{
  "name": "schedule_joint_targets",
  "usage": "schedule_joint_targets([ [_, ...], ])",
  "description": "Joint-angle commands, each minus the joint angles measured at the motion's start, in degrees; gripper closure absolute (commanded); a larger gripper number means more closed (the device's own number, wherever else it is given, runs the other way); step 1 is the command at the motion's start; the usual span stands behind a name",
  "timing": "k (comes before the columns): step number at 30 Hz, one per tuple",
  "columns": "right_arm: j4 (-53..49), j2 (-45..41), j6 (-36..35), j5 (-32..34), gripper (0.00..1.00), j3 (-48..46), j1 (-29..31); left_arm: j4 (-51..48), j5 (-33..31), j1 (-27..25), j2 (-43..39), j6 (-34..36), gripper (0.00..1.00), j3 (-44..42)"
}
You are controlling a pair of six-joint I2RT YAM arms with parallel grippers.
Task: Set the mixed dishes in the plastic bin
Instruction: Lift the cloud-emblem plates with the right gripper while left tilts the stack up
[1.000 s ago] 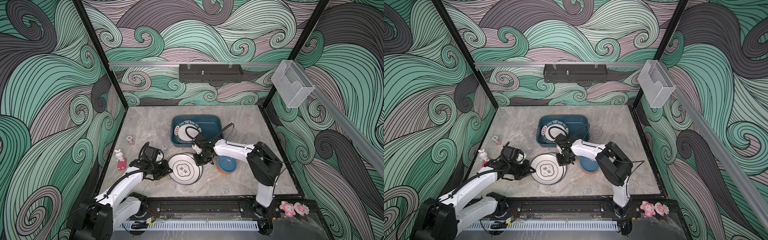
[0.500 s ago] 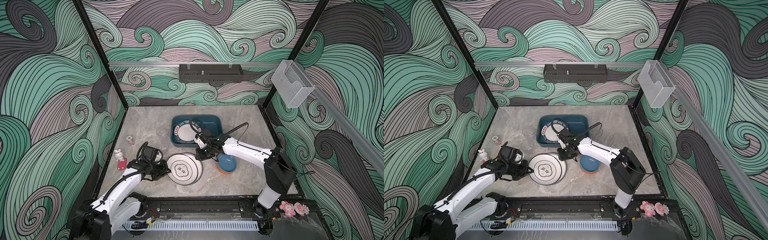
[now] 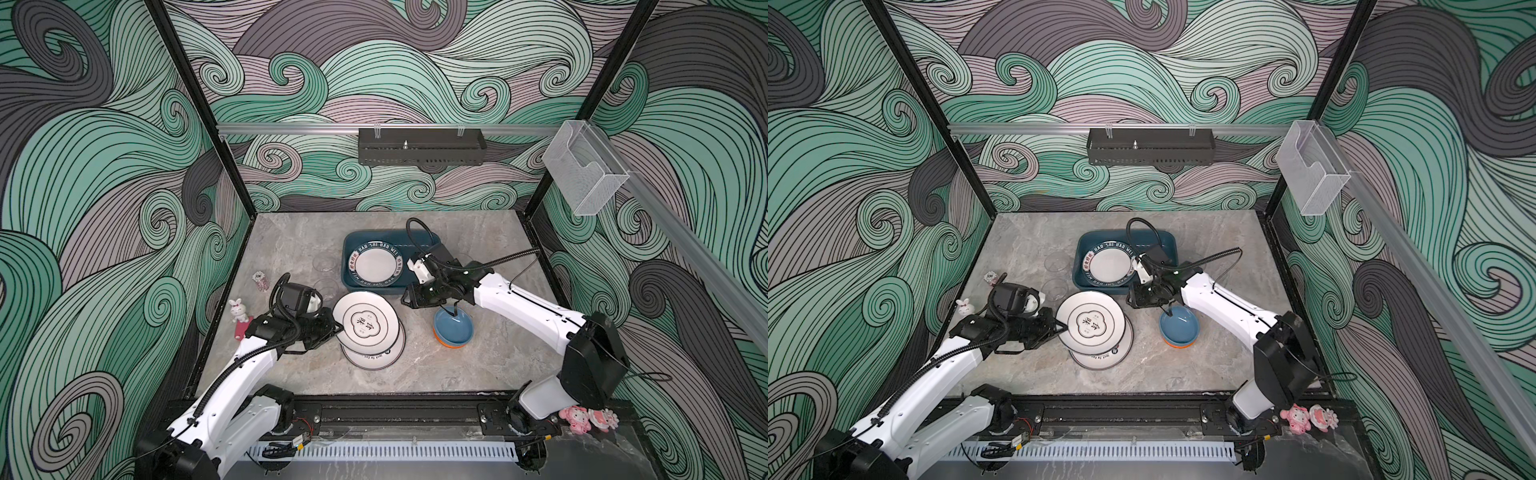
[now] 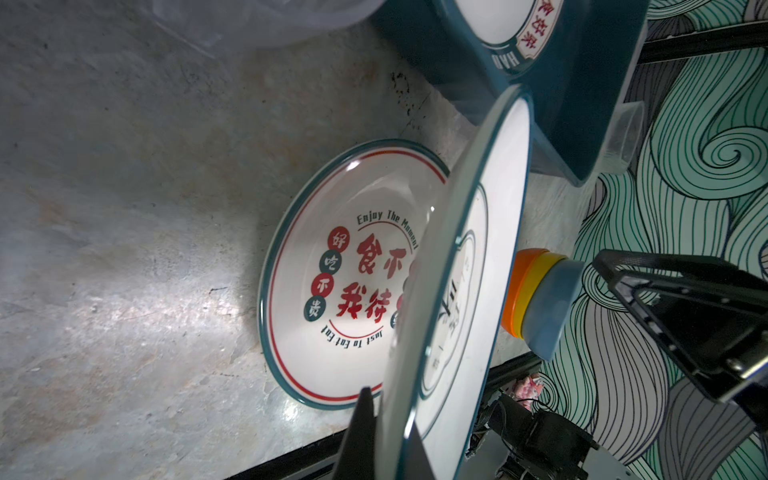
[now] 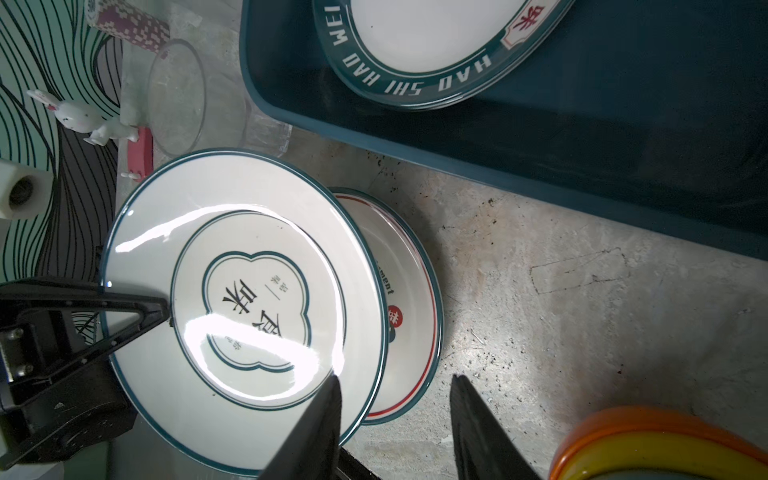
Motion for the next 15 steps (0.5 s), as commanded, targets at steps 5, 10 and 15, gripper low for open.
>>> schedule_joint_targets([
  [5, 6.01, -3.67, 4.18, -8.82, 0.51, -4.76, -3.46, 6.52, 3.06, -0.17, -2.92, -4.63, 1.0, 3.31],
  [10, 12.15, -4.91, 7.63, -14.18, 0.5, -7.56, -4.9, 11.19, 4.53, -0.16, -3.63, -7.52, 1.0, 3.29],
  [15, 18.44, -5.28, 10.92, -18.26, 0.5, -9.46, -5.45, 14.96, 6.57, -0.12, -3.19, -9.44, 1.0, 3.45],
])
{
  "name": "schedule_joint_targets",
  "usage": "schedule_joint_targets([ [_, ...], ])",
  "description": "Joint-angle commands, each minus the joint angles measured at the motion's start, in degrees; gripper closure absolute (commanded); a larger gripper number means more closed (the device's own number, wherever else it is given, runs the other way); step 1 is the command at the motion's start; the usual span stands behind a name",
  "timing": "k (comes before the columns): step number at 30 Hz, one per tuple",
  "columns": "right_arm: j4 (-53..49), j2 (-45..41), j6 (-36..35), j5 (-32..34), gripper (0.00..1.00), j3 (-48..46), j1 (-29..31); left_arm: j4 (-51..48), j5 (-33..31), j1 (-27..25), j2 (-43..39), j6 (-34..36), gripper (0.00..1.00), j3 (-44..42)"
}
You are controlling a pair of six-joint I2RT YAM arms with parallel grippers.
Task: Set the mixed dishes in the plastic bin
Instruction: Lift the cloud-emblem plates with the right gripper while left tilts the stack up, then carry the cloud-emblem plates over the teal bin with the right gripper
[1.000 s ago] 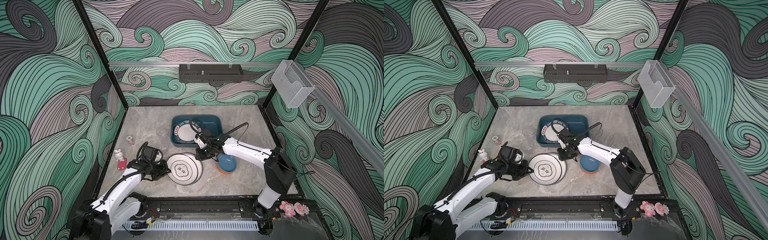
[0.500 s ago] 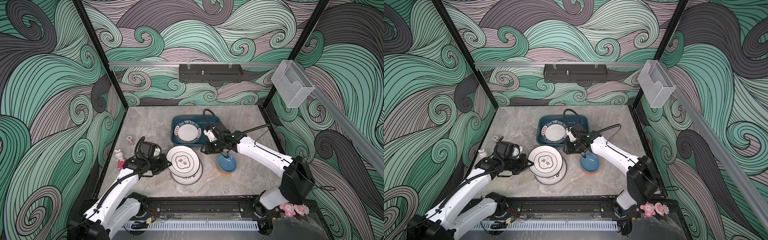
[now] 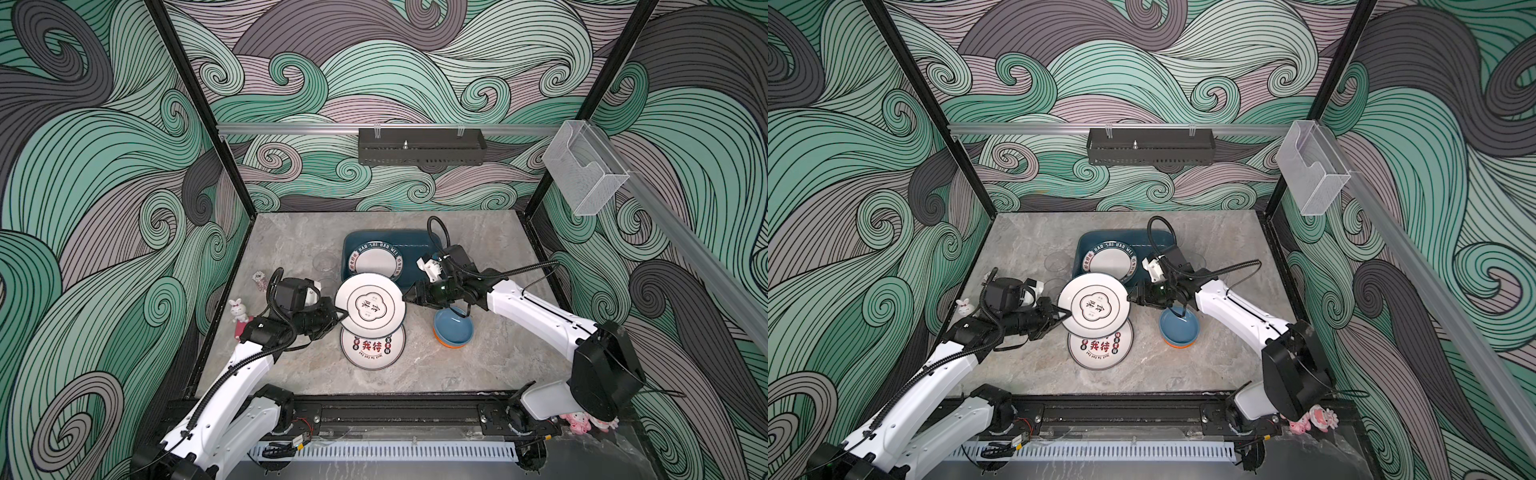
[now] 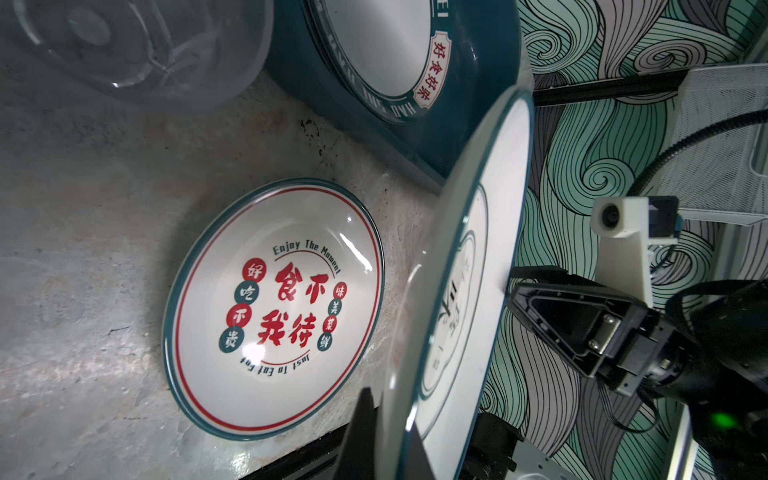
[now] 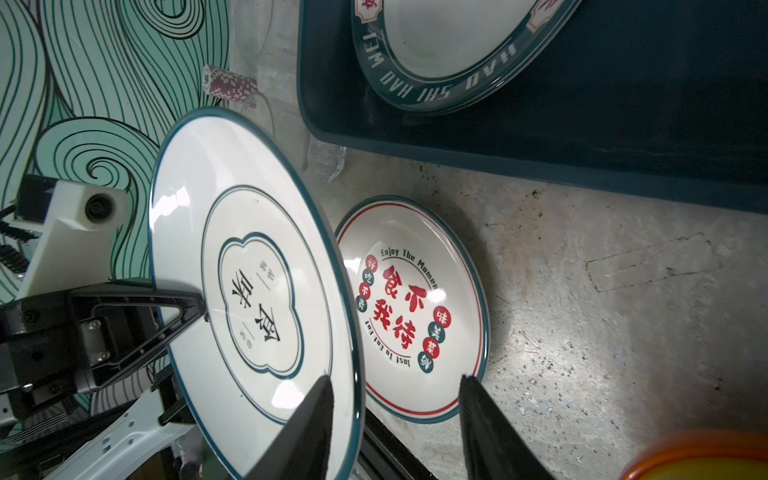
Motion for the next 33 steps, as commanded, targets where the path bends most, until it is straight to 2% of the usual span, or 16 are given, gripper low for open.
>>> schedule_joint_targets([
  [1, 7.39, -1.65, 3.92, -5.1, 0.5, -1.32, -0.51, 6.4, 3.45, -0.17, -0.5, -2.37, 1.0, 2.97],
  [12, 15.68, -2.01, 8.38, -9.96, 0.56, -2.45, -0.75, 11.53, 7.17, -0.16, 1.7, -4.69, 1.0, 3.39],
  [23, 18.59, -1.65, 10.02, -11.09, 0.86, -2.87, -1.27, 12.98, 7.98, -0.14, 3.0, -5.12, 0.99, 3.64],
  [28, 18.52, -1.85, 10.11, -10.94, 0.97, -2.73, -2.07, 13.07, 7.86, -0.21, 2.99, -5.12, 0.91, 3.47],
  [33, 18.18, -1.92, 9.94, -10.73, 0.99, -2.33, -3.28, 11.47, 6.62, -0.15, 2.73, -4.78, 0.71, 3.47],
])
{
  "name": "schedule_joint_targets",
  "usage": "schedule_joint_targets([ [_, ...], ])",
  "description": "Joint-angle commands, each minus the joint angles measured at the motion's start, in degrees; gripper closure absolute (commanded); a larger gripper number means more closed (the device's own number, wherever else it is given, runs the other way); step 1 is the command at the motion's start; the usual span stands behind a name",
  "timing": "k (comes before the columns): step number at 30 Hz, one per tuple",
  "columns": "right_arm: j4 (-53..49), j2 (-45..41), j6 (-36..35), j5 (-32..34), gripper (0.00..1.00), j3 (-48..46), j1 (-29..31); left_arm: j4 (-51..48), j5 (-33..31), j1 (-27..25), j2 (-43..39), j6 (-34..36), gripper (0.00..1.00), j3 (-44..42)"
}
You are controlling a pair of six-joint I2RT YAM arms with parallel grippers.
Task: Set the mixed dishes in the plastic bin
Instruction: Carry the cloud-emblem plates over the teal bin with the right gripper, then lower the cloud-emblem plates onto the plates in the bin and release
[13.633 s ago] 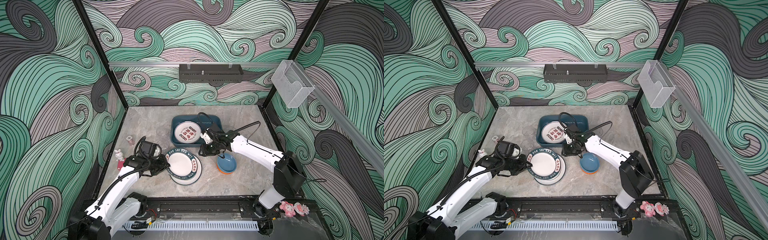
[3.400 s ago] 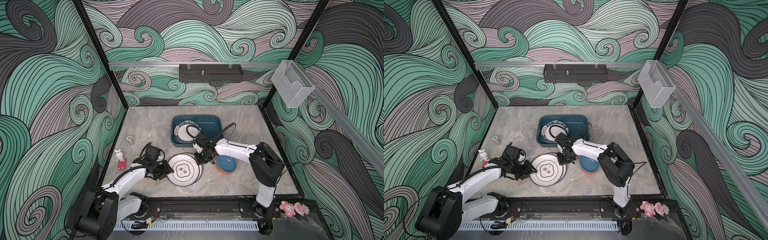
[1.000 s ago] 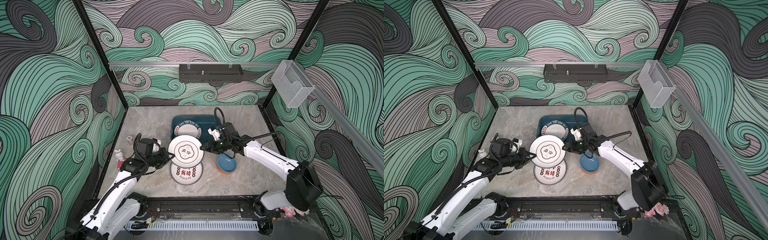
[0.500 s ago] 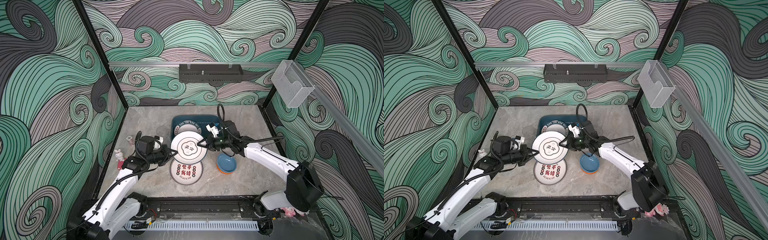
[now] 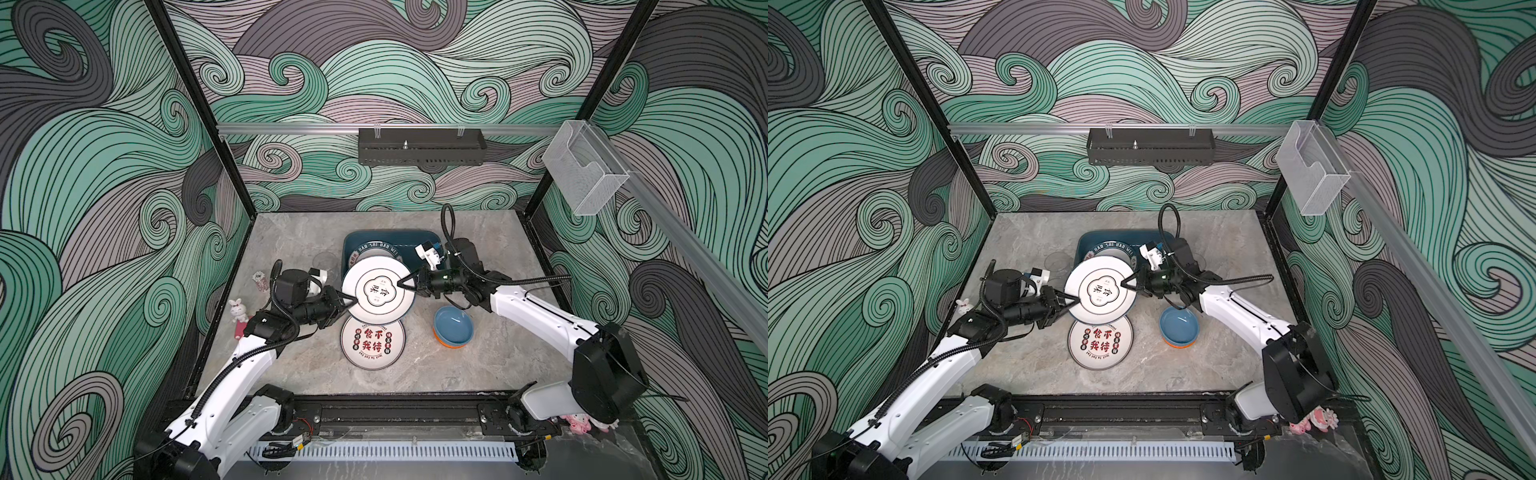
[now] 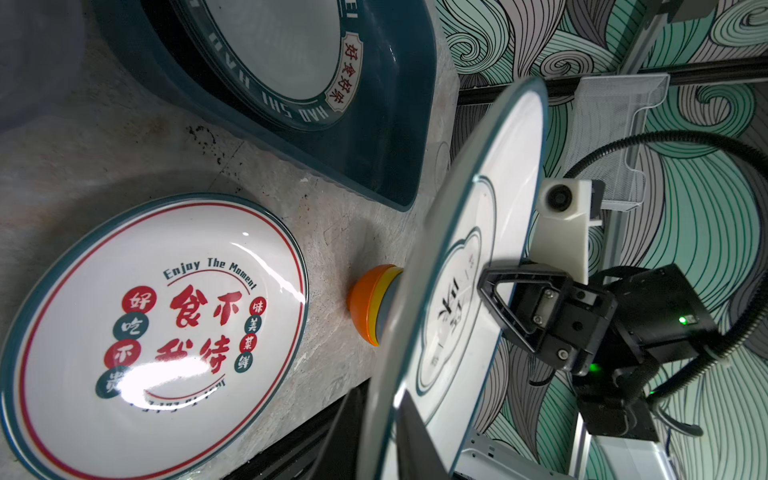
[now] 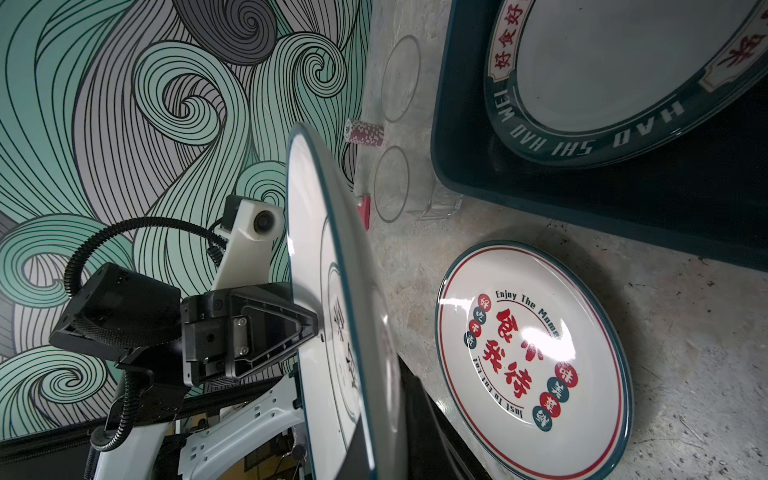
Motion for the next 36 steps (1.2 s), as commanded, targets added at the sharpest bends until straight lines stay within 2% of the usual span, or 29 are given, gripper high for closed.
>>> schedule_joint_targets([
  [1, 0.15, -1.23, -1.72, 0.55, 0.99, 0.44, -1.06, 0.38, -0.01, -0.23, -0.56, 0.51, 0.67, 2.56],
  [9, -2.7, 0.5, -3.38, 1.91, 1.0, 3.46, -4.16, -4.67, -5.14, -0.1, -4.03, 2.37, 0.58, 1.14],
  [17, -5.84, 5.99, -5.24, 4.96, 0.99, 8.97, -5.87, -11.18, -10.55, 0.17, -10.84, 5.62, 0.52, -1.9],
  [28, -11.2, 17.62, -5.98, 10.32, 0.97, 19.76, -6.2, -17.12, -13.18, 0.42, -14.76, 6.98, 0.5, -4.06],
  [36, -13.9, 24.15, -6.12, 14.02, 0.97, 25.85, -6.22, -17.03, -13.19, 0.53, -16.11, 5.67, 0.49, -6.75],
])
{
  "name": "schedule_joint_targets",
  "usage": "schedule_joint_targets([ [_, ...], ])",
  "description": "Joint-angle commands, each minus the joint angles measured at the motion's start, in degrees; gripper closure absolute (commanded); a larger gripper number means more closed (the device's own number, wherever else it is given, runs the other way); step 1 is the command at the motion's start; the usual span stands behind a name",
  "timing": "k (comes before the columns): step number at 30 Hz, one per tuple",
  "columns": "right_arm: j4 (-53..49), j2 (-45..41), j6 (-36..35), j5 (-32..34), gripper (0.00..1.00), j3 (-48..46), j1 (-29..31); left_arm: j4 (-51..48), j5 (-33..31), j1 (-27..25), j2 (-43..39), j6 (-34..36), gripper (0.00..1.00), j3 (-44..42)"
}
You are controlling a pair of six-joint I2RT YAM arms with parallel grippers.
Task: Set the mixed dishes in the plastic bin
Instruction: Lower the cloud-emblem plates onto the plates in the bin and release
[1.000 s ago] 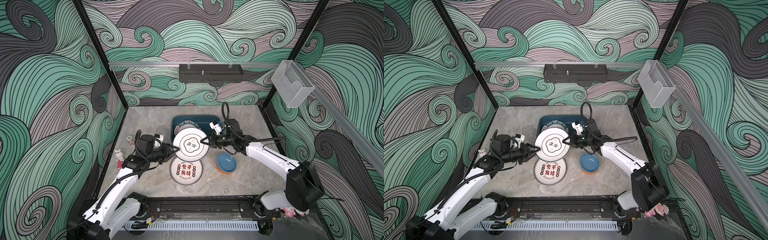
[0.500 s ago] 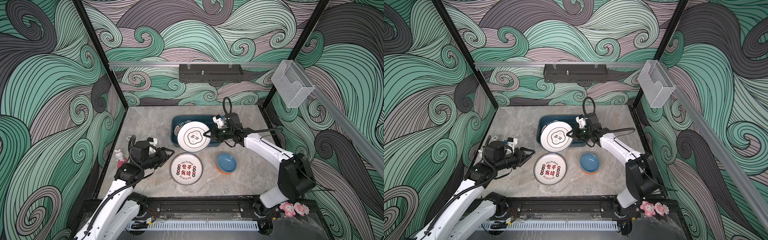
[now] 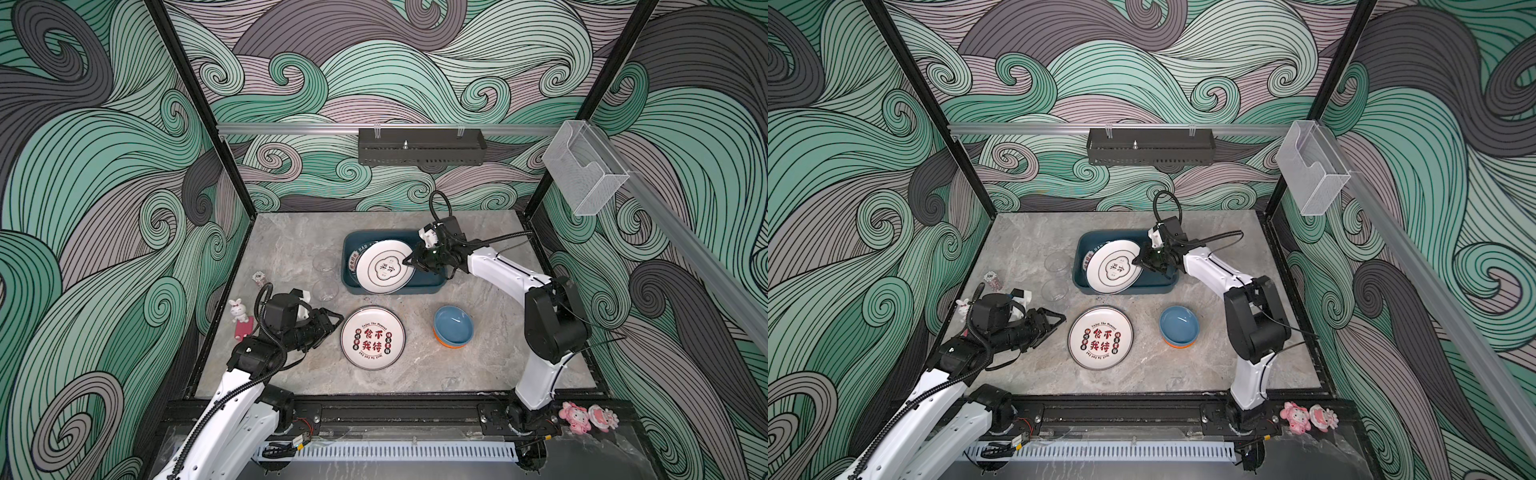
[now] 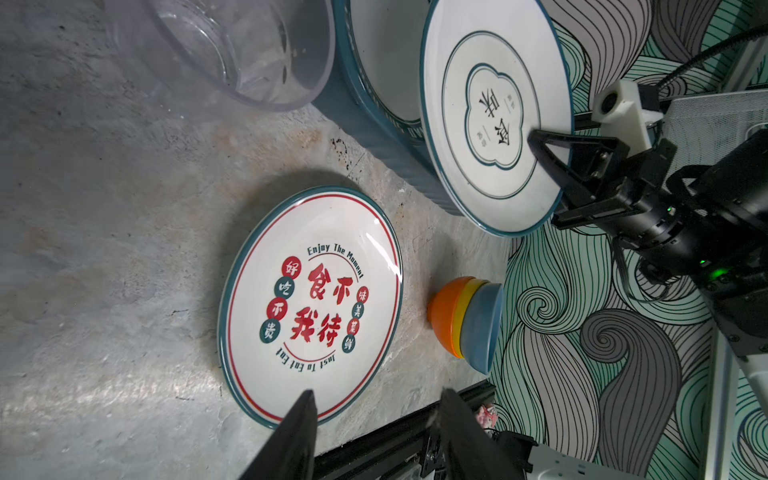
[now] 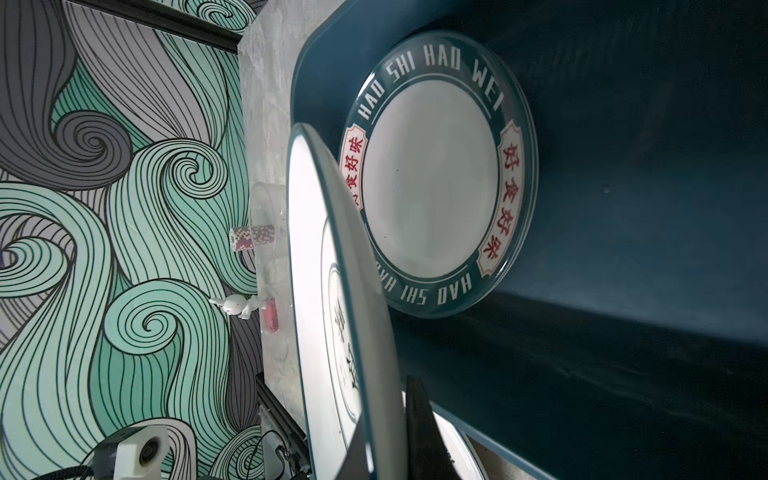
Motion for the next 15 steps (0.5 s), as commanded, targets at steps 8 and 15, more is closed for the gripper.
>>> schedule_joint_targets([
  [8, -1.55, 7.32, -0.25, 3.81, 0.96, 8.14, -0.32, -0.72, -0.83, 0.36, -0.81, -0.72, 0.49, -1.37],
  [15, -1.88, 11.45, 0.34, 4.42, 0.96, 12.29, -0.16, 0.06, -0.57, 0.38, -0.74, -1.41, 0.49, -2.33],
])
